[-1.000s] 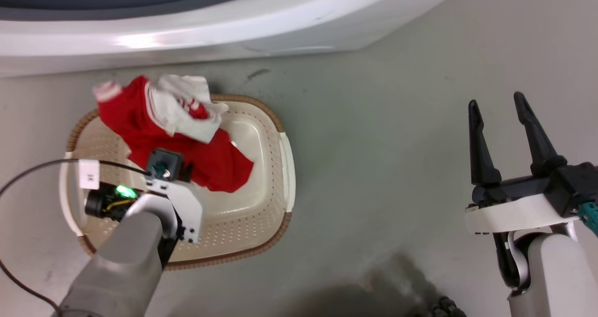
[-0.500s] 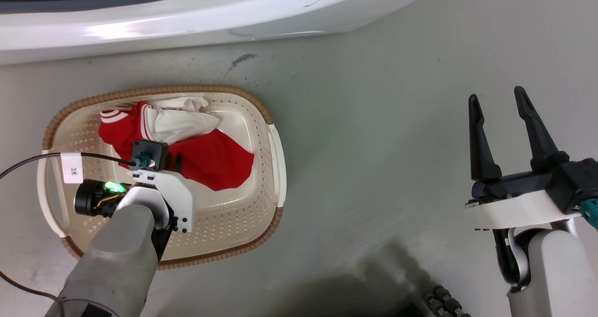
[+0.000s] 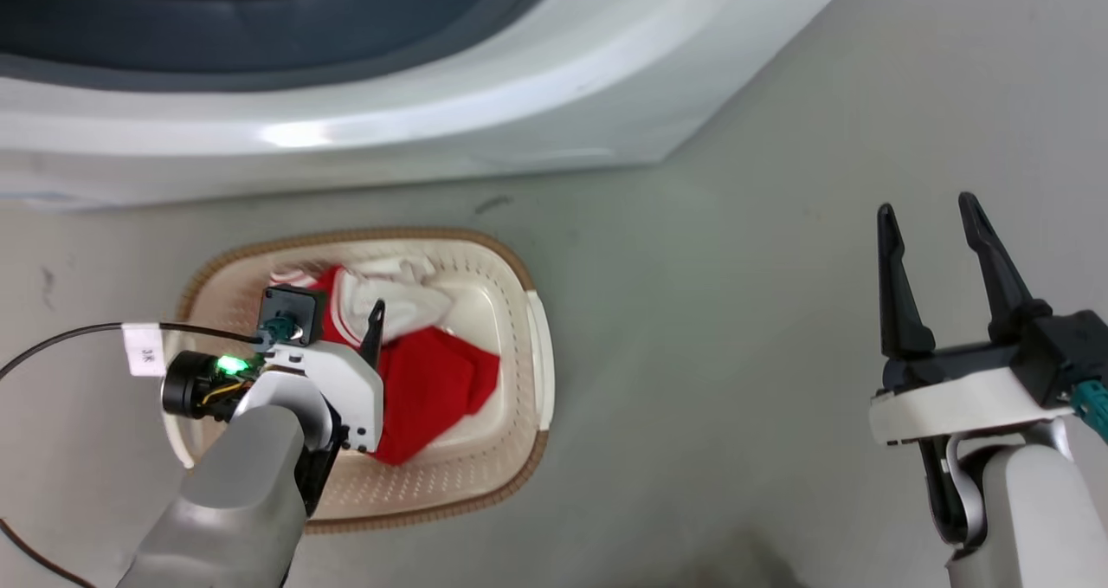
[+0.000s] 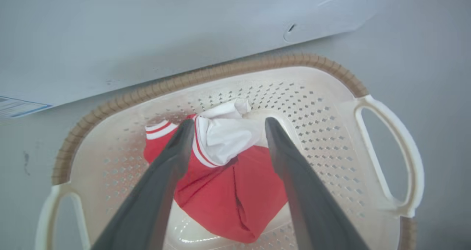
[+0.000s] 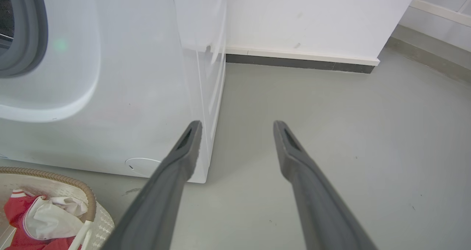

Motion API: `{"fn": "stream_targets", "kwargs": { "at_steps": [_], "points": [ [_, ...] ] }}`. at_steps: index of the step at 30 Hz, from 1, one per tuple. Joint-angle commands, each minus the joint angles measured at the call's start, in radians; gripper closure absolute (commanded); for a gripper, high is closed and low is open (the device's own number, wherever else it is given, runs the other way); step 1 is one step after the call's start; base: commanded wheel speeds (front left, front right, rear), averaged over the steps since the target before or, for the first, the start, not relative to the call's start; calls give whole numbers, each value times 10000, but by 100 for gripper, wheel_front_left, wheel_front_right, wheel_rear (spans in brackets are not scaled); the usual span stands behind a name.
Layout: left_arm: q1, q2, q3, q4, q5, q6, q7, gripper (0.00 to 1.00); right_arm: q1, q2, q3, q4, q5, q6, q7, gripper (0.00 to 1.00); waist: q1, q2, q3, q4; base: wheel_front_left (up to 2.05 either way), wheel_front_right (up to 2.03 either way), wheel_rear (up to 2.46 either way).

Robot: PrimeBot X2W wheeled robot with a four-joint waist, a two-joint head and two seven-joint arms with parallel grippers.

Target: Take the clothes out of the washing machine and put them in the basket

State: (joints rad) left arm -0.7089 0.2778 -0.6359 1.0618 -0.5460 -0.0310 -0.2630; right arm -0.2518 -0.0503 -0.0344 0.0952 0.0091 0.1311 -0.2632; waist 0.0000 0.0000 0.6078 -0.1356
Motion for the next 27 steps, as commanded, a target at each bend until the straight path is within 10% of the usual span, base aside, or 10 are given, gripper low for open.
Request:
{"fn": "stream_targets", "kwargs": {
  "at_steps": [1, 18, 27],
  "points": [
    [250, 61, 184, -369, 92, 75, -23, 0, 146, 0, -82, 59, 0, -7, -24, 0, 0, 0, -756, 263, 0, 0, 0],
    [803, 1315, 2132, -4779, 666, -73, 165, 0, 543, -2, 14, 227, 622, -7, -24, 0, 0, 0, -1486, -196, 0, 0, 0],
    [-1312, 2444, 2539, -6231, 450, -79, 2518, 0, 267, 5, 350, 149, 1207, -7, -24, 0, 0, 0, -472, -1189, 0, 0, 0]
  ]
}}
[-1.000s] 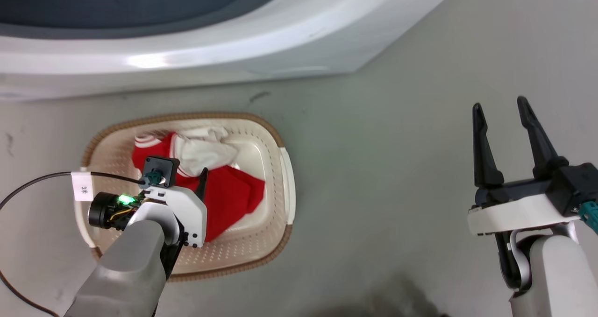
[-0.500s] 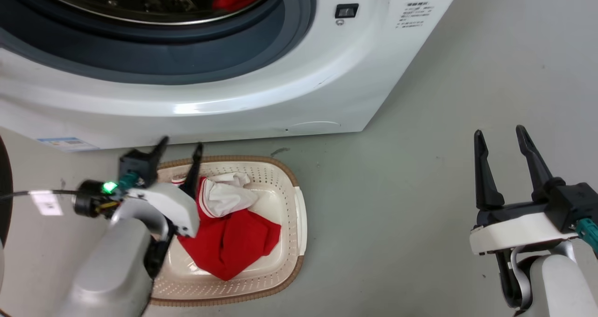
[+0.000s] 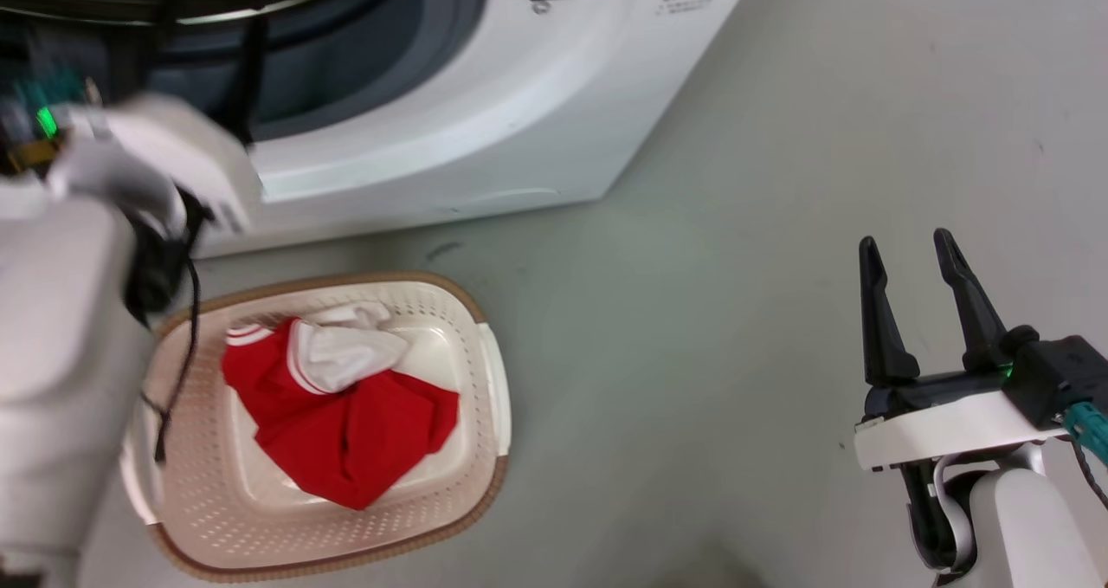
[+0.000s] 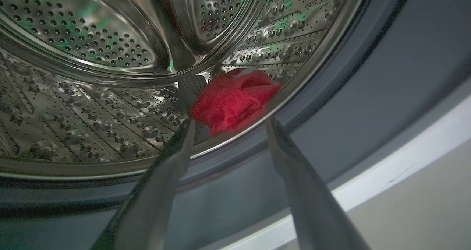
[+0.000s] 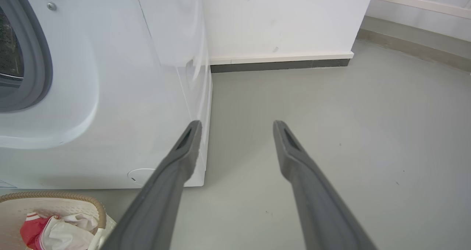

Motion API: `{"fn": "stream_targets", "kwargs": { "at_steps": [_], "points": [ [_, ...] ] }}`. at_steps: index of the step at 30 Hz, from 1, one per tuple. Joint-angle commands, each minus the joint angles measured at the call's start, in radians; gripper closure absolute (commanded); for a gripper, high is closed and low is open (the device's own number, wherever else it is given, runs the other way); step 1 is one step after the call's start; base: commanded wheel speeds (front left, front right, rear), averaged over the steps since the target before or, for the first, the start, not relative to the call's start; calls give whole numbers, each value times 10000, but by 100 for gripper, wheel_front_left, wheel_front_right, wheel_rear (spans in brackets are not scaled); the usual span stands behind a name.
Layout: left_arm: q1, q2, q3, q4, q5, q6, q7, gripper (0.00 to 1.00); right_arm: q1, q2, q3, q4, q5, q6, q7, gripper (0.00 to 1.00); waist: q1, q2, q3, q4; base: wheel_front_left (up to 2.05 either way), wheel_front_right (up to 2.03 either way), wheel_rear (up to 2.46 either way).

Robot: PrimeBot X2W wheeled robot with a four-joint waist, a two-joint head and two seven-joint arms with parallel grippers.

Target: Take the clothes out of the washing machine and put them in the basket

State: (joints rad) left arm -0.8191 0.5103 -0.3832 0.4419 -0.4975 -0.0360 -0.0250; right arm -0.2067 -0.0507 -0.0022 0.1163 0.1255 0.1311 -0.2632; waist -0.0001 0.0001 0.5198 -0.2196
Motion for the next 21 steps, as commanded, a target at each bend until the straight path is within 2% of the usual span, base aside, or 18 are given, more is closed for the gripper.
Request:
{"fn": "stream_targets", "kwargs": {
  "at_steps": [1, 9, 10, 14, 21],
  "points": [
    [-587, 240, -6, -41, -13, -53, 559, 0, -226, 10, 47, -80, 145, -7, -24, 0, 1, -1, 567, -435, 0, 0, 0],
    [-4055, 765, 127, 950, -234, -112, 3897, 0, -446, 15, 740, -159, 913, -7, -24, 0, 1, -1, 1893, -1299, 0, 0, 0],
    [-4055, 765, 127, 950, -234, -112, 3897, 0, -446, 15, 740, -159, 913, -7, -24, 0, 1, -1, 1893, -1299, 0, 0, 0],
    [-5515, 958, 37, 1612, -152, 16, 5469, 0, -515, 12, 1103, -191, 1177, -7, -24, 0, 1, -1, 2351, -1734, 0, 0, 0],
    [-7303, 1026, -171, 2765, -63, 176, 7363, 0, -659, 15, 1661, -267, 1585, -7, -24, 0, 1, -1, 2912, -2365, 0, 0, 0]
  ]
}}
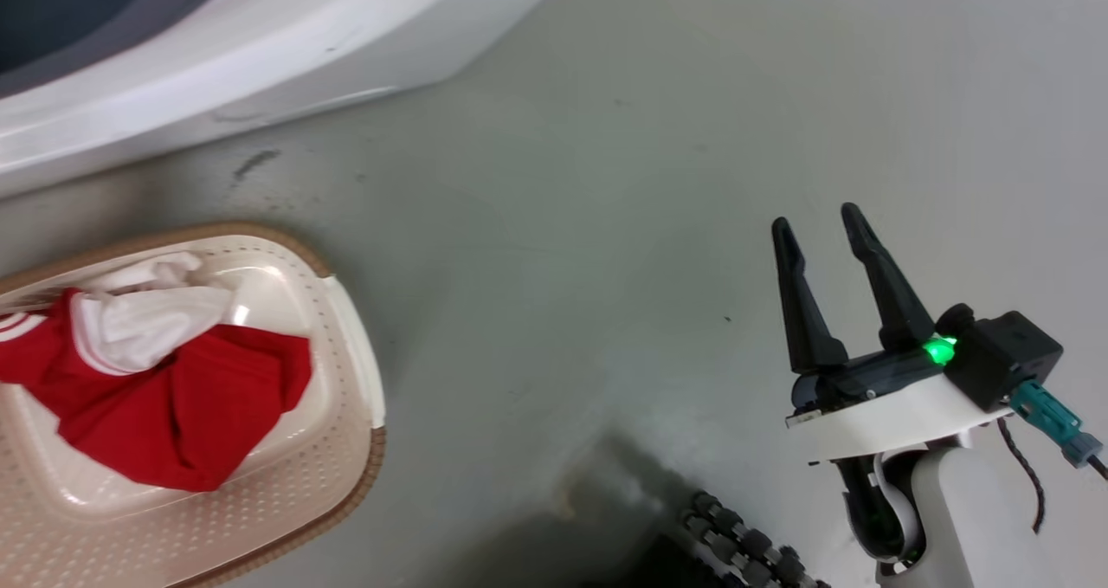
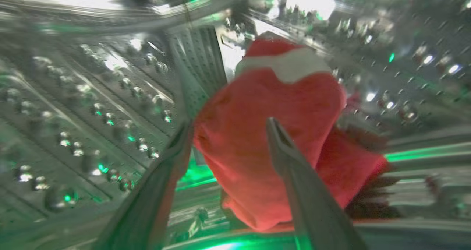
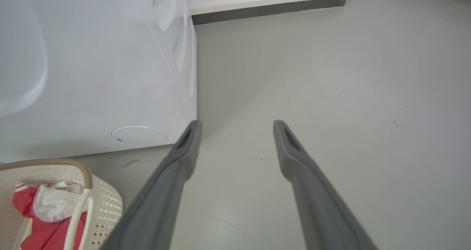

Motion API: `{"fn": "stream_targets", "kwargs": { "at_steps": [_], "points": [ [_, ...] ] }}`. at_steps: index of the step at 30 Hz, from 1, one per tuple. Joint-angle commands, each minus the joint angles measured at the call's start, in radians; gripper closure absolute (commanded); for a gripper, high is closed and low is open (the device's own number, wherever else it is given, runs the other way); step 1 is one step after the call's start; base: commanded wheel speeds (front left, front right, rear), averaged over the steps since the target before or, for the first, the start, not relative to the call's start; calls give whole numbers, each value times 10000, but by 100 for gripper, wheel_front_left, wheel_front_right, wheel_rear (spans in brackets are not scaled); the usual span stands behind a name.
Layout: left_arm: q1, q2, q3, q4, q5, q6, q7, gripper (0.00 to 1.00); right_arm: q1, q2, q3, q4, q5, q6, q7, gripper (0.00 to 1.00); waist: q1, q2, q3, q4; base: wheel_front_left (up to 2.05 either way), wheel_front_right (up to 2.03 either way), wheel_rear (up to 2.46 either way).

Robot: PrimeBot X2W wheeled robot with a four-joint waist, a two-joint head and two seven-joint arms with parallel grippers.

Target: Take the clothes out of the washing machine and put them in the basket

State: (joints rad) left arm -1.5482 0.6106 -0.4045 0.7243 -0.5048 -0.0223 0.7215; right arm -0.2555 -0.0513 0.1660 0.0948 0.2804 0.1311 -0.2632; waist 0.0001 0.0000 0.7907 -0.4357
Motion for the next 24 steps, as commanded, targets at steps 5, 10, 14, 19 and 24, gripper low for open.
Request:
{"fn": "stream_targets", "kwargs": {
  "at_steps": [5, 10, 14, 19, 24],
  "points": [
    [-395, 208, -404, 533, 323, -100, 761, 0, -119, 17, 245, 16, 339, -7, -24, 0, -1, 0, 406, -417, 0, 0, 0],
    [-428, 292, -622, 882, 466, -88, 1015, 0, -155, 17, 339, 97, 443, -7, -24, 0, -1, 0, 512, -502, 0, 0, 0],
    [-374, 254, -710, 992, 401, -174, 1169, 100, -224, 16, 305, 127, 467, -7, -24, 0, -1, 0, 563, -496, 0, 0, 0],
    [-367, 98, -608, 1004, 241, -111, 893, 100, -386, 16, 257, 177, 426, -7, -24, 0, -1, 0, 523, -420, 0, 0, 0],
    [-215, -20, -725, 1096, 262, -238, 342, 100, -452, 16, 37, 274, 220, -7, -24, 0, -1, 0, 228, -196, 0, 0, 0]
  ]
}}
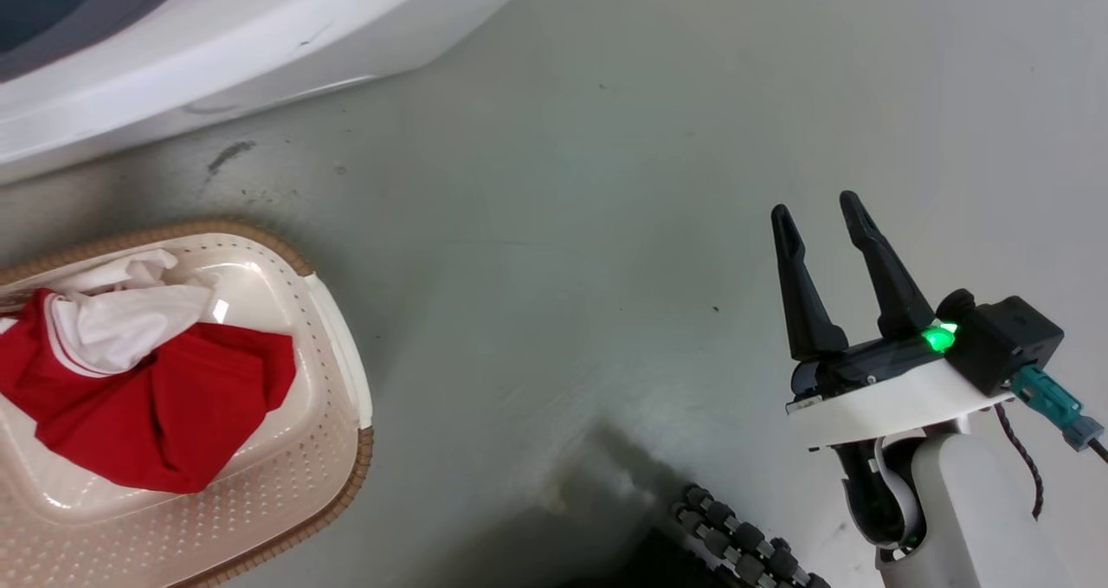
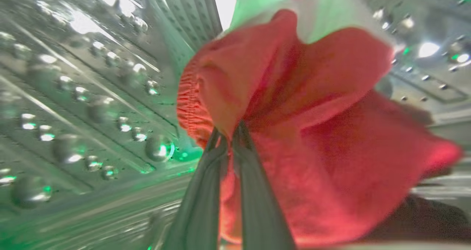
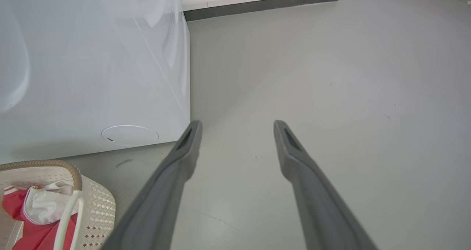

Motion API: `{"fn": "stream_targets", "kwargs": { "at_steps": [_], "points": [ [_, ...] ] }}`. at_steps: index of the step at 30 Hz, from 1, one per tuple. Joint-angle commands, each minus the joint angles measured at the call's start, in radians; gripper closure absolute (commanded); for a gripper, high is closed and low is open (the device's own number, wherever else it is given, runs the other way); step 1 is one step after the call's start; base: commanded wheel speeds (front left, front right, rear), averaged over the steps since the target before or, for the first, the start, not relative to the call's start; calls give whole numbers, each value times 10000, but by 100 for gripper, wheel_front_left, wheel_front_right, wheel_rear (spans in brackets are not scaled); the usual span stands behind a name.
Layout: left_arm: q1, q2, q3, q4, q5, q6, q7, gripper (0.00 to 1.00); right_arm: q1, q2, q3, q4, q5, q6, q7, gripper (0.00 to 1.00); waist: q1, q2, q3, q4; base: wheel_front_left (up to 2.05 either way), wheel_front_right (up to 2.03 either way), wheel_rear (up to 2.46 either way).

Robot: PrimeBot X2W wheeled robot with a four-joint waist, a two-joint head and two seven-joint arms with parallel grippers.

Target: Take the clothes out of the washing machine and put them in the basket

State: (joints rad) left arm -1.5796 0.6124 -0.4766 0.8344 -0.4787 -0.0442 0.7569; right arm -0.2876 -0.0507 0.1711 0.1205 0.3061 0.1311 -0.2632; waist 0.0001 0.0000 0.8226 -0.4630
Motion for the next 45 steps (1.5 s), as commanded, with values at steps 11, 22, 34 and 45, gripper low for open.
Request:
{"fn": "stream_targets", "kwargs": {
  "at_steps": [11, 22, 34, 45],
  "points": [
    [1065, -636, -33, 410, -109, -218, -2957, 100, -41, 5, -820, 142, -1060, -7, -24, 0, -1, 0, -1519, 1112, 0, 0, 0],
    [3163, -1401, -124, 650, -509, -580, -6049, 100, 442, 1, -1384, 265, -2002, -7, -24, 0, -1, 0, -3298, 2270, 0, 0, 0],
    [5834, -1807, -137, -301, -592, -332, -9383, 100, 1162, 1, -1663, 504, -2515, -7, -24, 0, -1, 0, -4998, 3272, 0, 0, 0],
    [8075, -1815, -413, -2947, -531, 212, -9740, 100, 1636, 1, -1871, 630, -2692, -7, -24, 0, -1, 0, -5962, 4031, 0, 0, 0]
  ]
}}
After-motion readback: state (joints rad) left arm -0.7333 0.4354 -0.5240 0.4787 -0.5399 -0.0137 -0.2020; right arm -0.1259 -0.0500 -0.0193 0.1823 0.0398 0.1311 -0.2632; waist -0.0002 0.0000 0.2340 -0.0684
